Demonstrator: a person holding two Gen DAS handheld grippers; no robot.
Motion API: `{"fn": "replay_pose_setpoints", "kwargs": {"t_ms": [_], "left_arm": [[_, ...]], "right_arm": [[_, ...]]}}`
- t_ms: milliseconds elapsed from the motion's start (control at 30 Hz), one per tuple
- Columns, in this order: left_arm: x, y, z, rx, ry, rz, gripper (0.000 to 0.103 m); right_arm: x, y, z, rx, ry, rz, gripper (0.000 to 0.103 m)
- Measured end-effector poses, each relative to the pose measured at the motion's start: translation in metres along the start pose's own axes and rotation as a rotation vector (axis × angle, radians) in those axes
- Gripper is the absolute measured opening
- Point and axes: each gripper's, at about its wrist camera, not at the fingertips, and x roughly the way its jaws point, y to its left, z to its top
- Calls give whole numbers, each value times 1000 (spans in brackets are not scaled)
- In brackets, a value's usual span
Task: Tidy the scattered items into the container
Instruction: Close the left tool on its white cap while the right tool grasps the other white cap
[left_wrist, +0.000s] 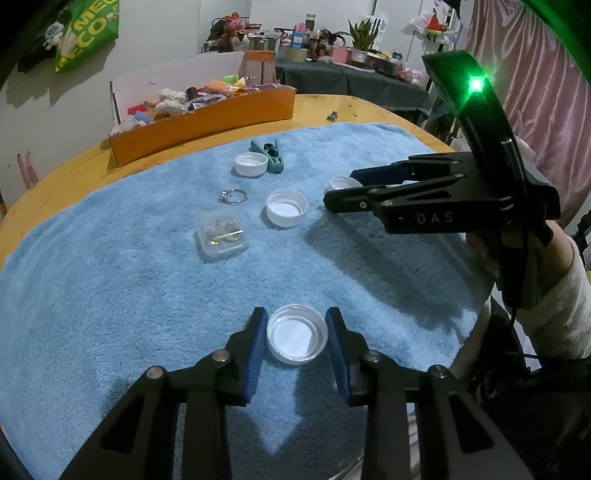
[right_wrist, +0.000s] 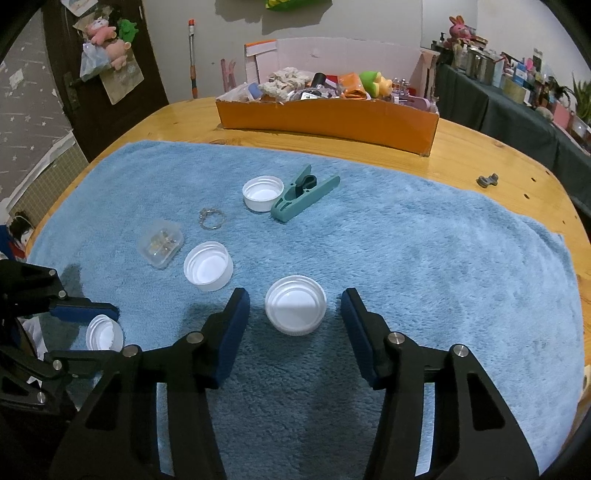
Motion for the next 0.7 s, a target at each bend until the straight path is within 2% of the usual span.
{"fn": "replay_pose_setpoints", "kwargs": {"t_ms": [133,333,467,700], "left_arm": [[0,2,1,-7,-4,0,35],[-1,2,0,-8,-6,2,35],[-1,3,0,-12,-7,0,34],[-2,7,4,-22,-20,11,34]], "right_arm": [[0,-1,0,0,-2,-2,49],[1,-2,1,-9,-2,-11,43],[0,0,0,-28,-6,-38,31],[-3,1,0,-41,-17,-47,30]]}}
